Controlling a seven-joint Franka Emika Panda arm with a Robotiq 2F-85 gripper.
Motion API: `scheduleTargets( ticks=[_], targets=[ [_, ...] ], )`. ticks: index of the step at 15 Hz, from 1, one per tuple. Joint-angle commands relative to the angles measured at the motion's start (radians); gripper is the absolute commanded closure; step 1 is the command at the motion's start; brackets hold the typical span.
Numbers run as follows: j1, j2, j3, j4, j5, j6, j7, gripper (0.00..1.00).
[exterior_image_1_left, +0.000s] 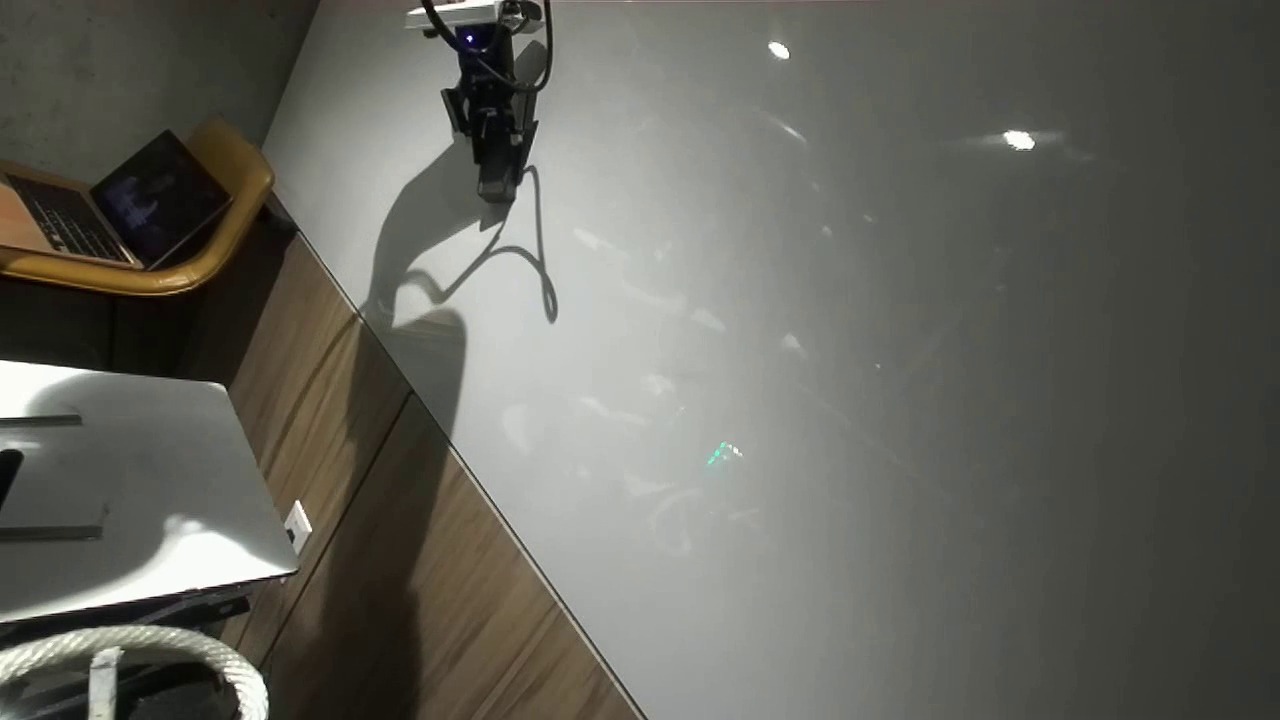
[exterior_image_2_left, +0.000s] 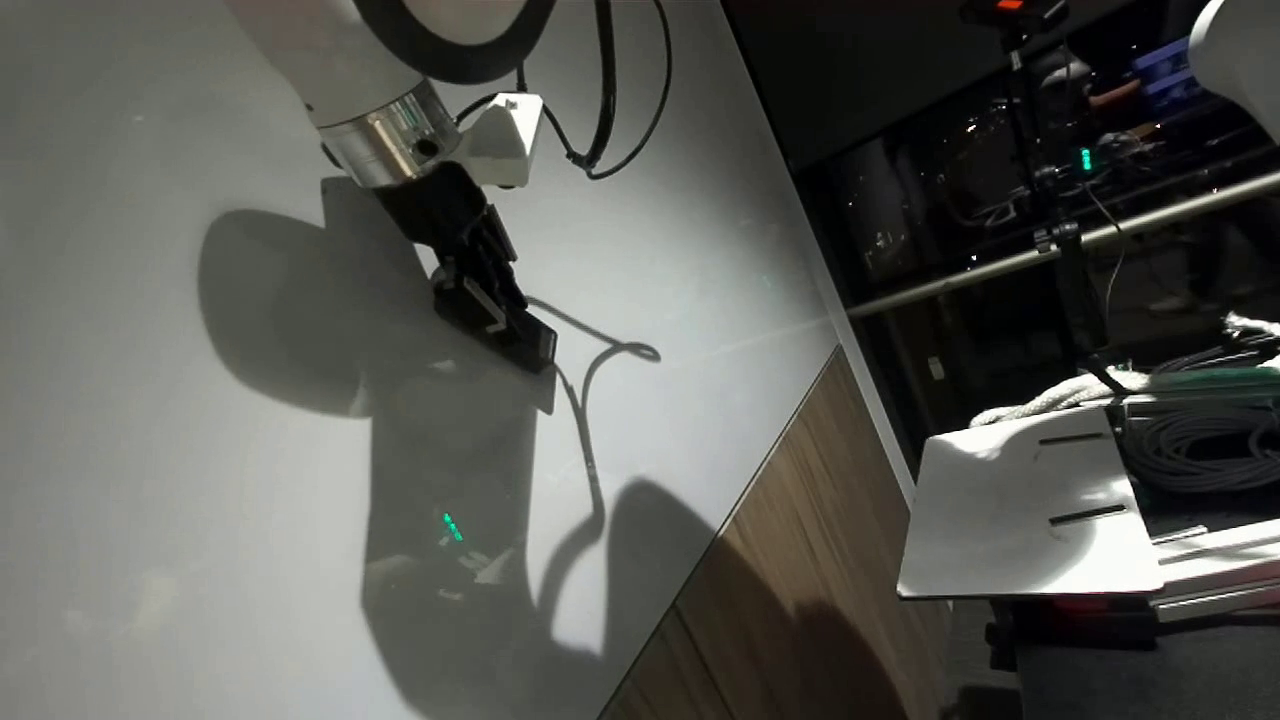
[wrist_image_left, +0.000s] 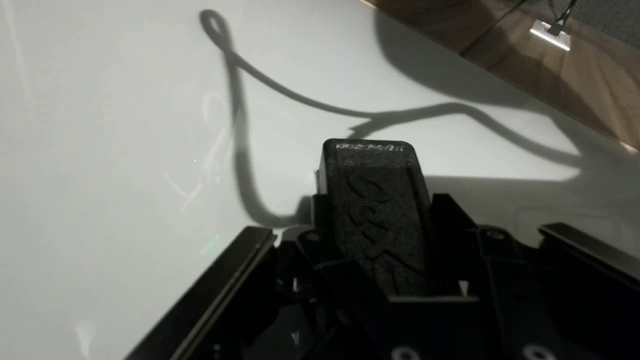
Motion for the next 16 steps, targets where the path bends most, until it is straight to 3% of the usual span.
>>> scheduleTargets(
  ticks=[1, 5, 10, 16],
  targets=[
    [-0.069, -0.045, -0.033, -0.058, -0.024, 0.075, -0.035, 0.72],
    [-0.099, -0.073, -0.026, -0.137, -0.006, 0.105, -0.013, 0.72],
    [-0.115, -0.124, -0.01, -0.319, 0.044, 0.194, 0.008, 0.72],
    [-0.144, -0.174, -0.012, -0.496, 0.25, 0.153, -0.062, 0.72]
  ],
)
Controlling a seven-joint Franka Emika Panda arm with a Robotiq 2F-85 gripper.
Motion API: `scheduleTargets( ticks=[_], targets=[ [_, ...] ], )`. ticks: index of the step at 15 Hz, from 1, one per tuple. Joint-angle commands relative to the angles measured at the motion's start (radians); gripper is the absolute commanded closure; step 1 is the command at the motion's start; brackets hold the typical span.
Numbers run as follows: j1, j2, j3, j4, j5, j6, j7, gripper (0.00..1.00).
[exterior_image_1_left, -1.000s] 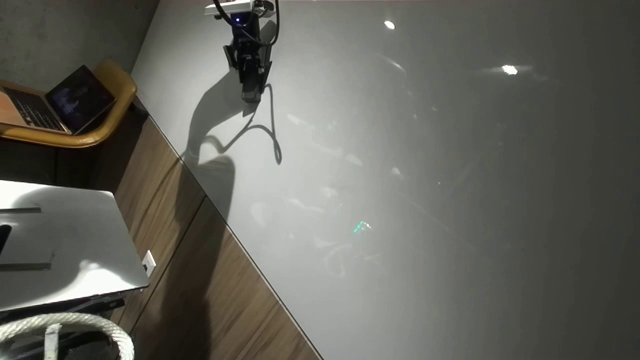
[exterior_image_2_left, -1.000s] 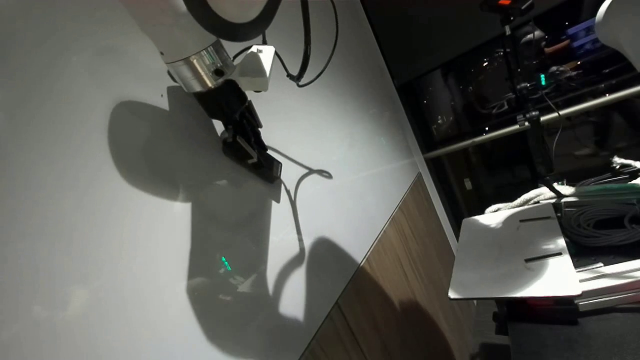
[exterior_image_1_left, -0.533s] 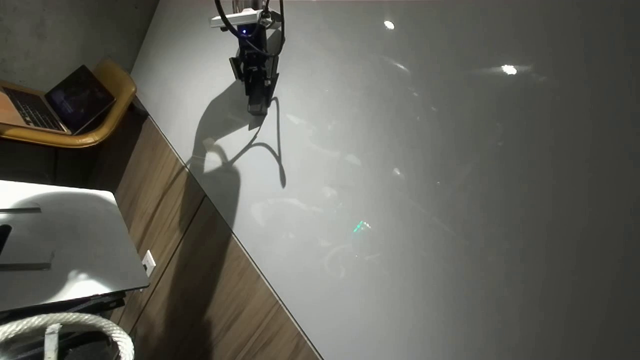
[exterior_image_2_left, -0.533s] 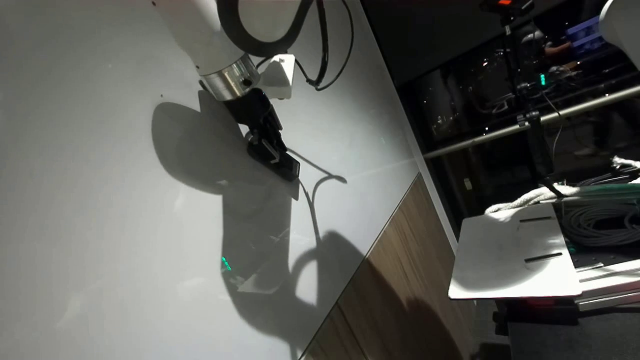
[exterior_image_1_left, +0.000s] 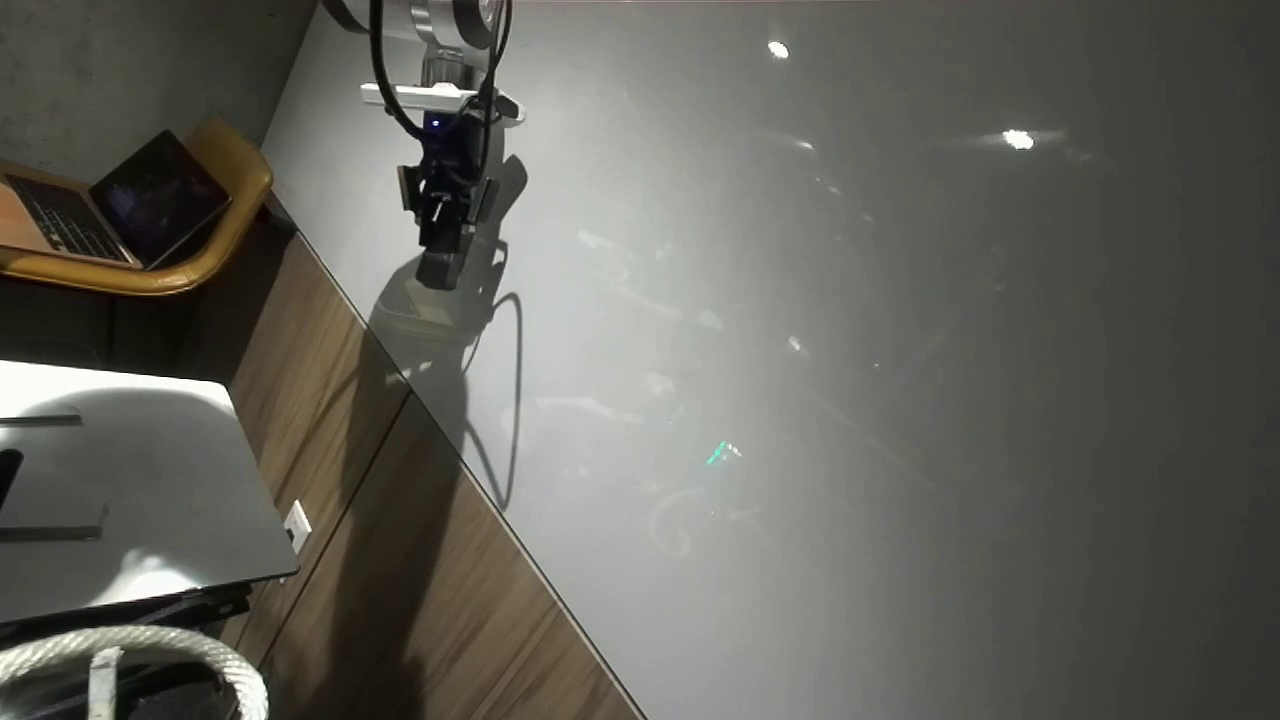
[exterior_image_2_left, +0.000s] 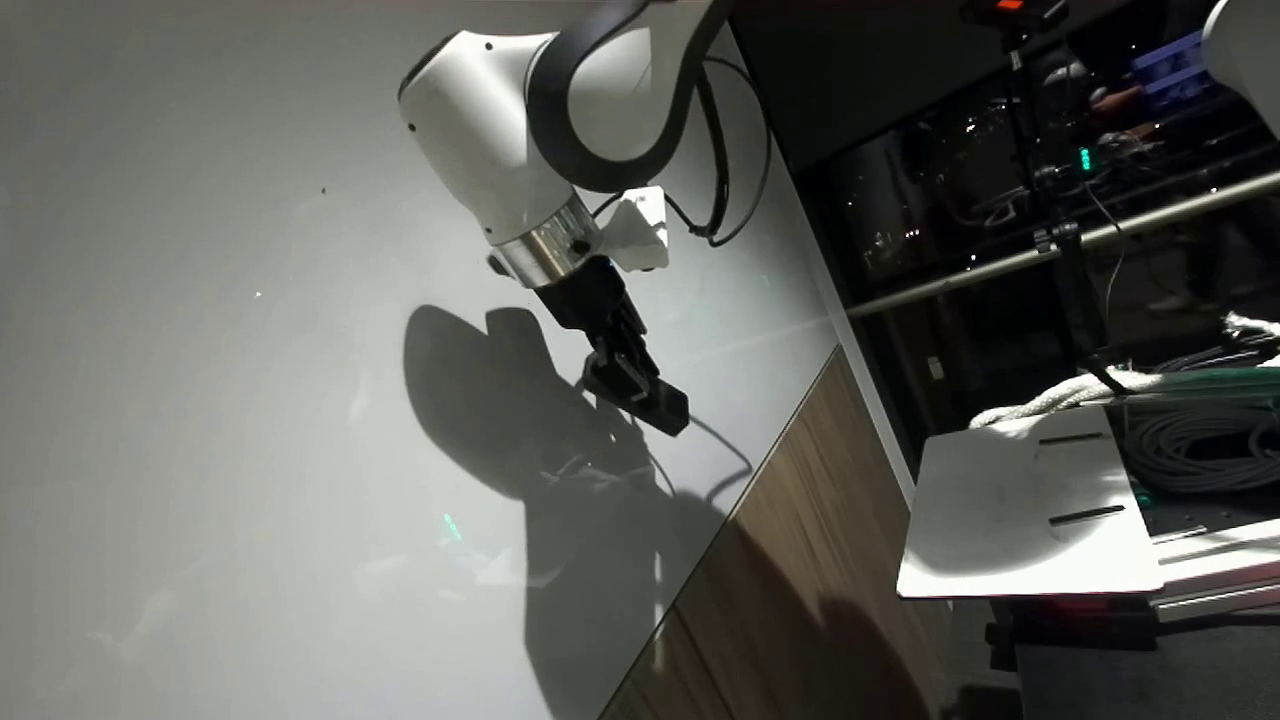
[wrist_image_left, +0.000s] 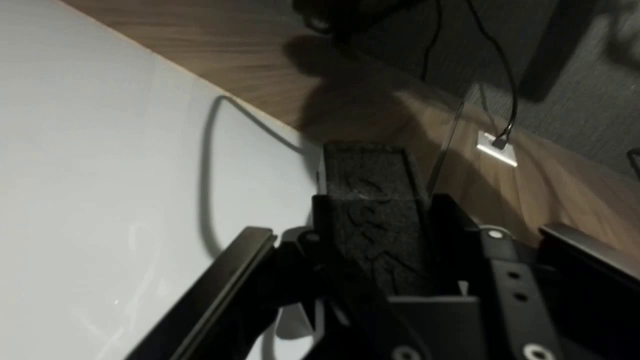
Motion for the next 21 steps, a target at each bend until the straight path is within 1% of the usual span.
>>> scheduleTargets(
  ticks=[1, 4, 6, 9, 13, 18, 21],
  targets=[
    [-0.037, -0.088, -0.005, -0.123, 0.12, -0.028, -0.062, 0.72],
    [-0.07, -0.148, -0.012, -0.214, 0.177, -0.043, -0.102, 0.72],
    [-0.085, -0.226, -0.011, -0.307, 0.195, -0.024, -0.119, 0.72],
    [-0.088, -0.353, -0.002, -0.439, 0.178, -0.006, -0.11, 0.72],
    [-0.086, -0.475, 0.007, -0.556, 0.194, -0.011, -0.118, 0.72],
    [-0.082, -0.53, 0.003, -0.665, 0.248, 0.016, -0.135, 0.72],
    [-0.086, -0.517, -0.012, -0.71, 0.301, 0.042, -0.163, 0.72]
  ],
)
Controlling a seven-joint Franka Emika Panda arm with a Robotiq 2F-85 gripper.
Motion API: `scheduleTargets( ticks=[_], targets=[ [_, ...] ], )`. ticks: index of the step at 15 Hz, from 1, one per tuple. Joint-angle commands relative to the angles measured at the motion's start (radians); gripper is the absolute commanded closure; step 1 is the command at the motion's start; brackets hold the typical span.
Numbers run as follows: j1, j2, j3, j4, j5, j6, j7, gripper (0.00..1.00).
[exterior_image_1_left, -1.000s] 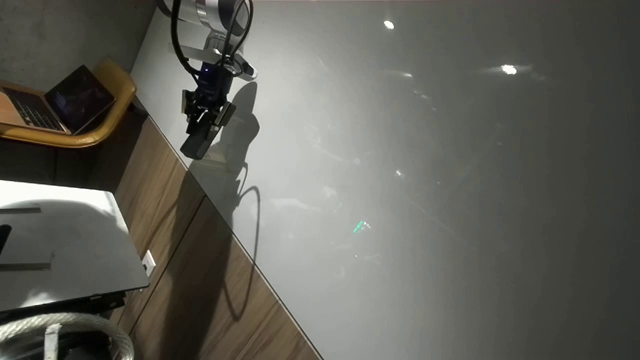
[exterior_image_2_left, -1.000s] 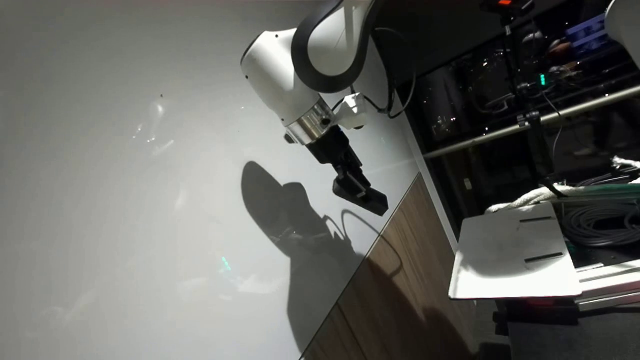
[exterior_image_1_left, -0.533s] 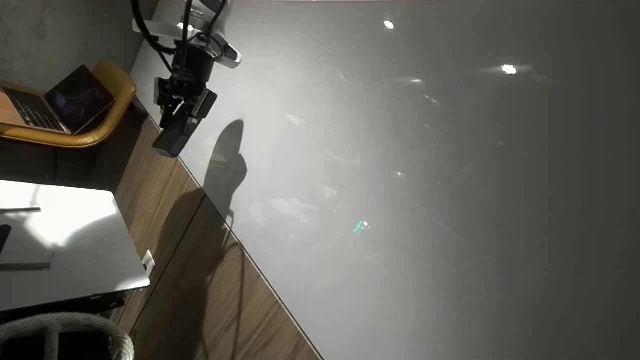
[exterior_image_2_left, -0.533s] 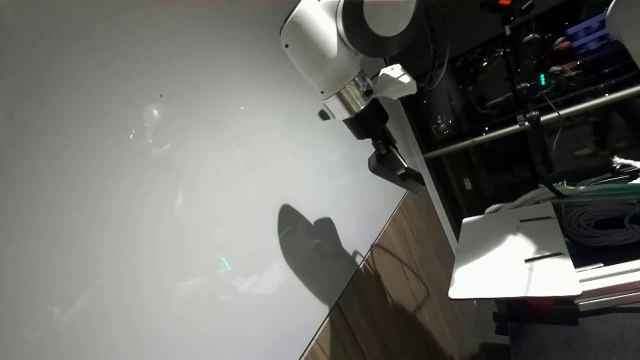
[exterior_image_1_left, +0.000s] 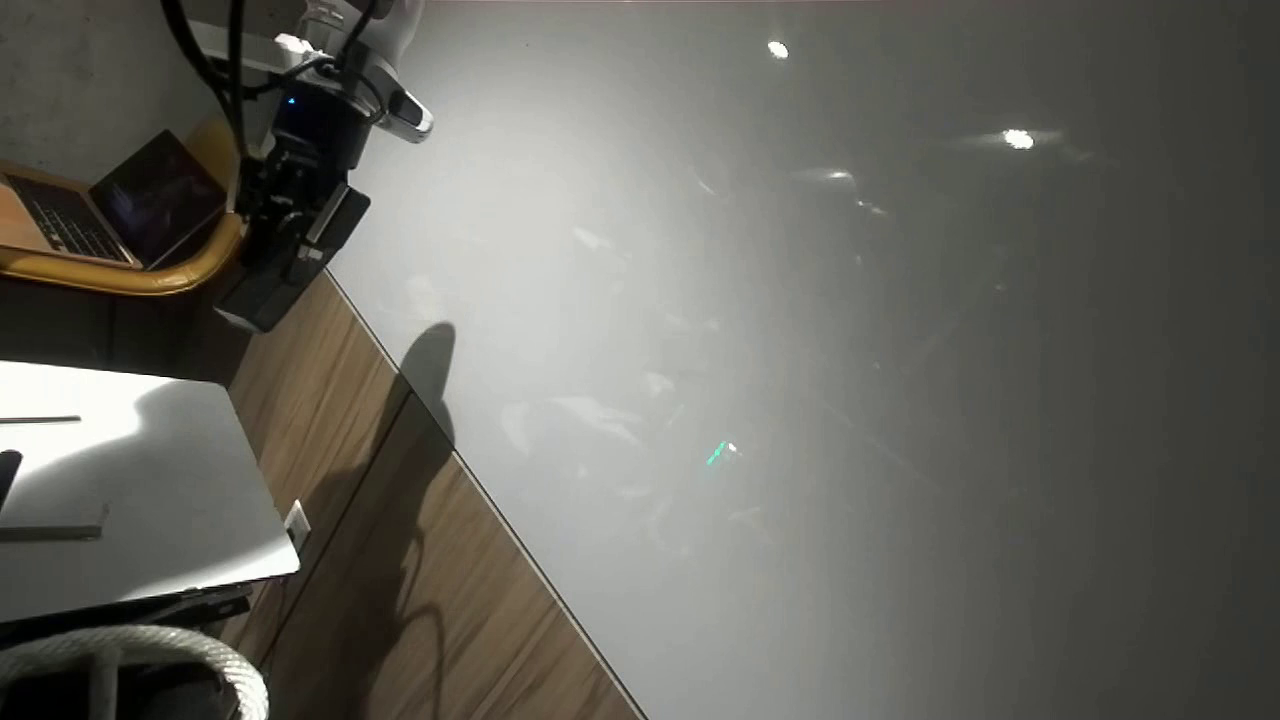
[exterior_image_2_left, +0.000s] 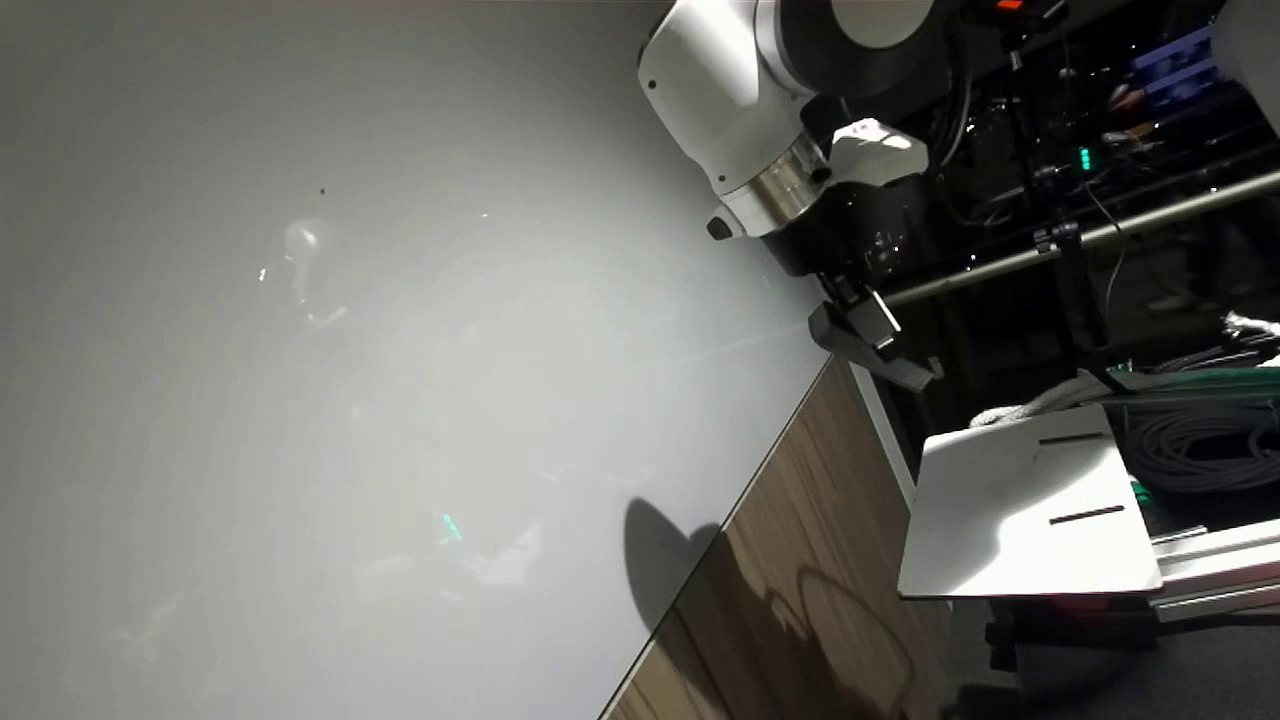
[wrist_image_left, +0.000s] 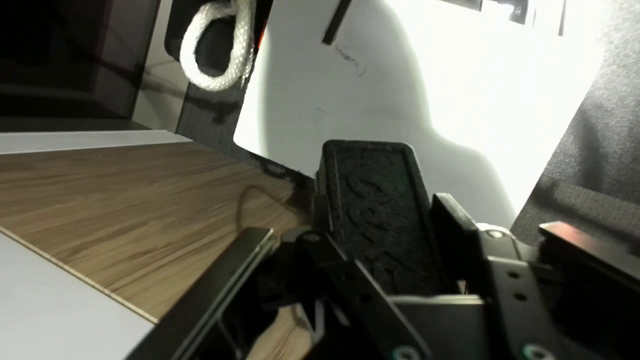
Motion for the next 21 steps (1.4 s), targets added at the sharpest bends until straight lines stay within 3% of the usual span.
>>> scheduleTargets(
  ticks=[1, 6, 13, 21],
  targets=[
    [-0.009, -0.011, -0.02, -0.061, 0.087, 0.041, -0.06, 0.72],
    [-0.044, 0.01, -0.082, -0.094, 0.198, 0.076, -0.139, 0.72],
    [-0.131, 0.064, -0.148, -0.097, 0.194, 0.126, -0.178, 0.72],
    [-0.148, 0.132, -0.156, -0.094, 0.197, 0.166, -0.202, 0.72]
  ],
)
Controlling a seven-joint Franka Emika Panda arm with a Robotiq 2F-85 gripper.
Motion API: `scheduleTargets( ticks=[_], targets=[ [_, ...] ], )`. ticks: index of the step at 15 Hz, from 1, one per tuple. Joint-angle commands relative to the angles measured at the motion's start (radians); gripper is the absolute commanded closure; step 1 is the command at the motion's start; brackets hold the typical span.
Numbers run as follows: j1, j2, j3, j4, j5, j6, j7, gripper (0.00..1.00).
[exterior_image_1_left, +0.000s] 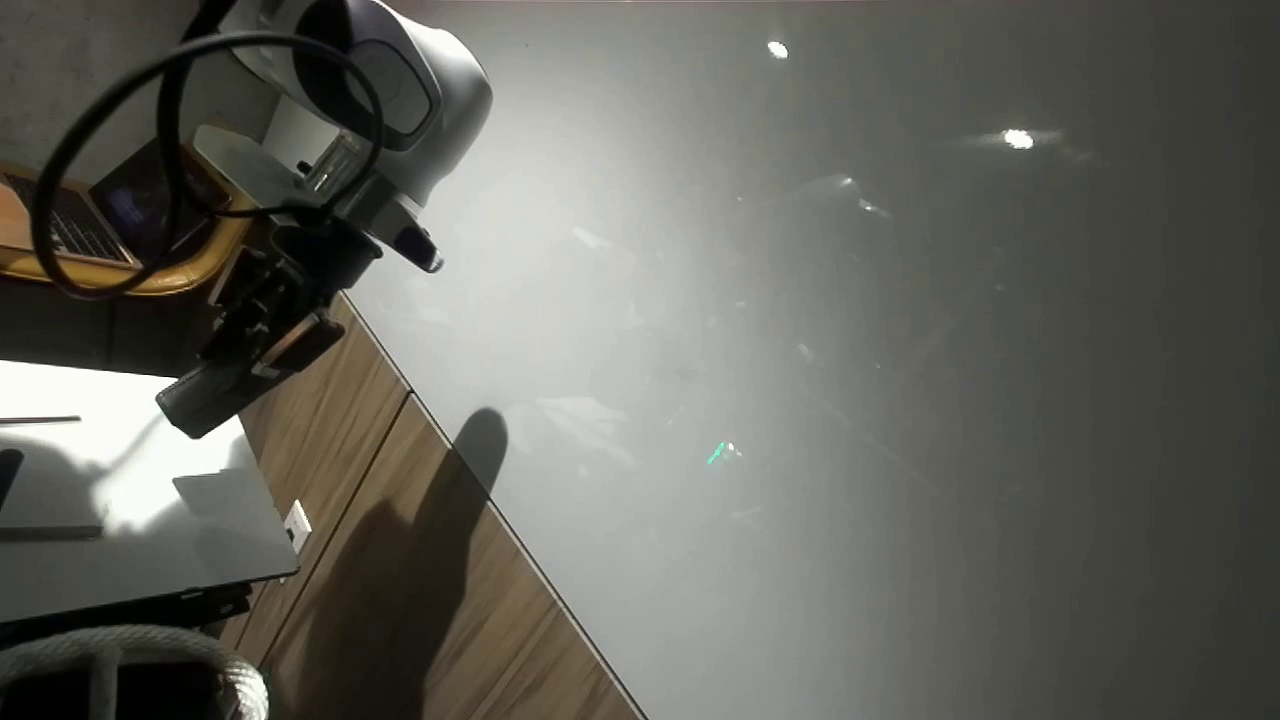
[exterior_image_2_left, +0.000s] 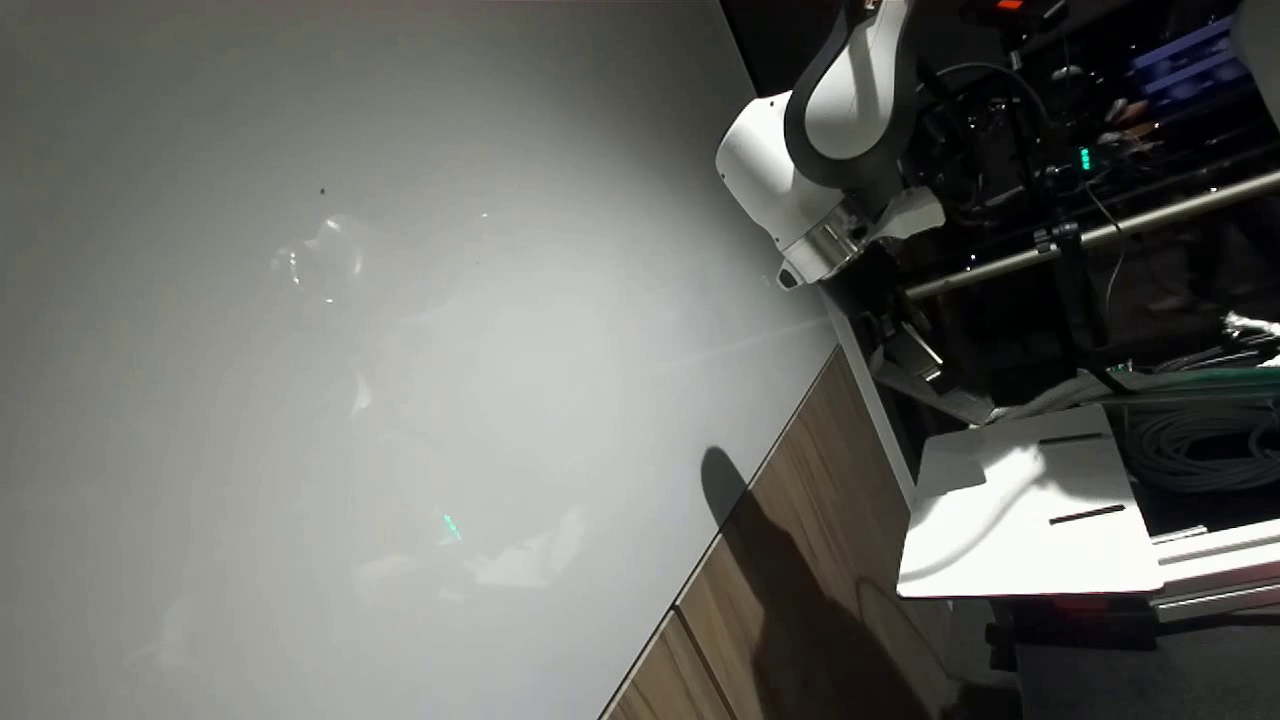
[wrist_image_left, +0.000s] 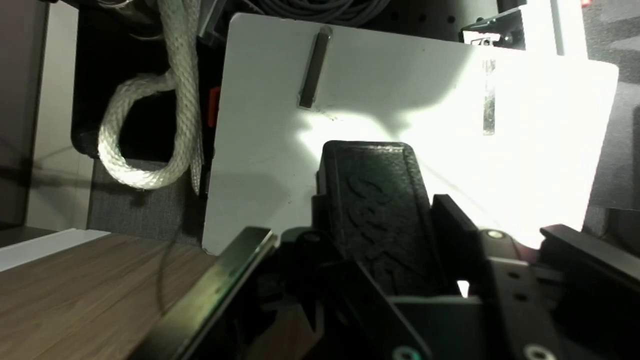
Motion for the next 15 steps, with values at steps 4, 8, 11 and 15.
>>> scheduleTargets(
  ticks=[4, 8, 11, 15],
  targets=[
    [-0.002, 0.054, -0.003, 0.01, 0.05, 0.021, -0.05, 0.72],
    [-0.001, 0.087, -0.001, 0.013, 0.075, 0.026, -0.068, 0.72],
    [-0.002, 0.111, 0.001, 0.014, 0.083, 0.035, -0.069, 0.72],
    [-0.003, 0.136, 0.002, 0.015, 0.085, 0.036, -0.065, 0.72]
  ],
)
